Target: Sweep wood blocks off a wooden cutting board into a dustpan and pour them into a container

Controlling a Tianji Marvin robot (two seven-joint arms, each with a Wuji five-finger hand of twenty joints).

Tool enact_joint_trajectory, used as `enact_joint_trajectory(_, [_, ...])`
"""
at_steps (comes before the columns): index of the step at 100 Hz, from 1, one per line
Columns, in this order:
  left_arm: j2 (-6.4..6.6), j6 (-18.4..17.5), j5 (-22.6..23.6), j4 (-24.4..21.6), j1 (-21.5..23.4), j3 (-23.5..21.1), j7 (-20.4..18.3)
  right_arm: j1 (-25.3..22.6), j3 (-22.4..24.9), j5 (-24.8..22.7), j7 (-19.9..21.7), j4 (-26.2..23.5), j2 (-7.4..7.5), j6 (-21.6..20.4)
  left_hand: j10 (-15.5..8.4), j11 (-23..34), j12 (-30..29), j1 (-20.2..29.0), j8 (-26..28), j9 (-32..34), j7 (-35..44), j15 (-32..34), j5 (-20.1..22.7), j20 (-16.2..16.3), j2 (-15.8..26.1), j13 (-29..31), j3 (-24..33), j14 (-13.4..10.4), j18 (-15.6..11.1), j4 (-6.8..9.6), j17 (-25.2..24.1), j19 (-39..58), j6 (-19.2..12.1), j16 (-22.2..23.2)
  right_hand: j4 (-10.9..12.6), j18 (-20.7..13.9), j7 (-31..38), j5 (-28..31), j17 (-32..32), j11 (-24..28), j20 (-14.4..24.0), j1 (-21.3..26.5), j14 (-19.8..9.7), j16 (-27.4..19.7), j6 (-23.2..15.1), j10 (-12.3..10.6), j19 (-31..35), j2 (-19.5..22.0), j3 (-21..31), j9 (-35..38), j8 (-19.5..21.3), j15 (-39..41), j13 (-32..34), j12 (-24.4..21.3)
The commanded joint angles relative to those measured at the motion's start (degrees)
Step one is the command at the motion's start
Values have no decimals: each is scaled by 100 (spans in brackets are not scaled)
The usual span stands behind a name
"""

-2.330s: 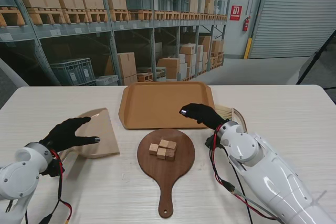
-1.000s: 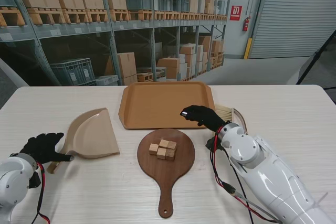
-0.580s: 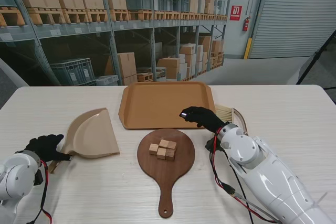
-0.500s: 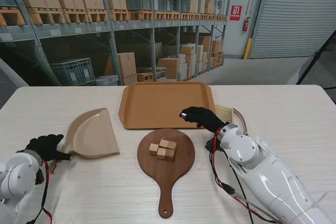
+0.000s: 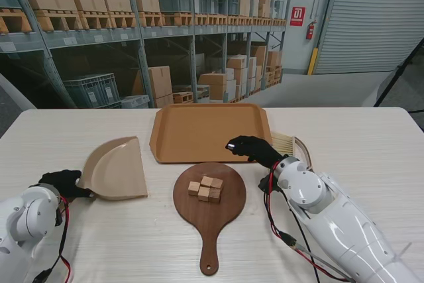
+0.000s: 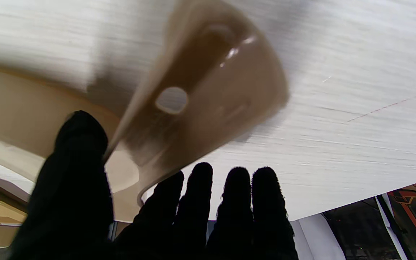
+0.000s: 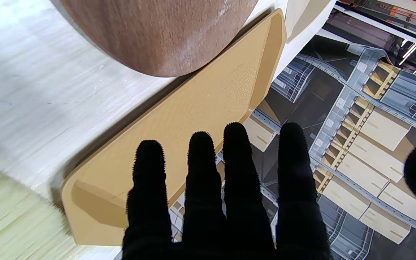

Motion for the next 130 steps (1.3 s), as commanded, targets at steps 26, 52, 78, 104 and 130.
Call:
enact_joint_trajectory(26, [-70,570,-85,102,-112,227,169,-34,-23,10,96,30,-16,16,-261,1284,481,1203,745,2122,2599,908,834,632,741,2085,14,-289,207,-96,1279,1025,-211,455,86,73,55,110,55,152,122,106,-75,2,-38,-8,79,154,-247,217,5,162,180,90])
enact_joint_trajectory(52, [-125,794,-279,145,-83,277,459,-38,-36,19,117,46,-13,19,-554,1788,619,1669,613,3156,3765,1504,1494,808,1068,2985,-7,-394,290,-110,1871,1500,-522,607,88,74,63,121,78,166,121,128,-74,11,-35,-1,117,165,-261,229,5,184,204,96])
enact_joint_trajectory(78, [-190,926,-449,-56,177,152,722,-60,-25,10,110,43,-11,20,-922,3293,1255,1790,1132,3677,4400,2649,1680,1013,1497,3677,-82,-664,363,-133,2342,2144,-207,1029,92,79,74,156,126,185,137,172,-65,29,-19,8,207,181,-272,251,6,224,254,104])
enact_joint_trajectory(104, [-281,1011,-723,-529,691,-150,990,-164,49,27,41,-33,-19,92,-1525,5892,1765,1774,1997,4523,4873,5293,1831,1528,1675,4928,-96,-1229,377,-116,3376,3827,92,1478,92,89,78,192,150,190,139,217,-57,44,-2,32,277,201,-295,265,5,251,288,106])
enact_joint_trajectory(130, [-367,861,-618,-1013,1281,-483,1415,-231,99,32,-61,-67,-37,90,-1727,6478,2046,1841,2383,4986,5160,6074,1875,1424,1668,5384,-90,-1607,405,-112,3809,4273,254,1475,95,91,84,220,162,203,125,247,-34,58,11,44,335,208,-313,274,8,276,301,112])
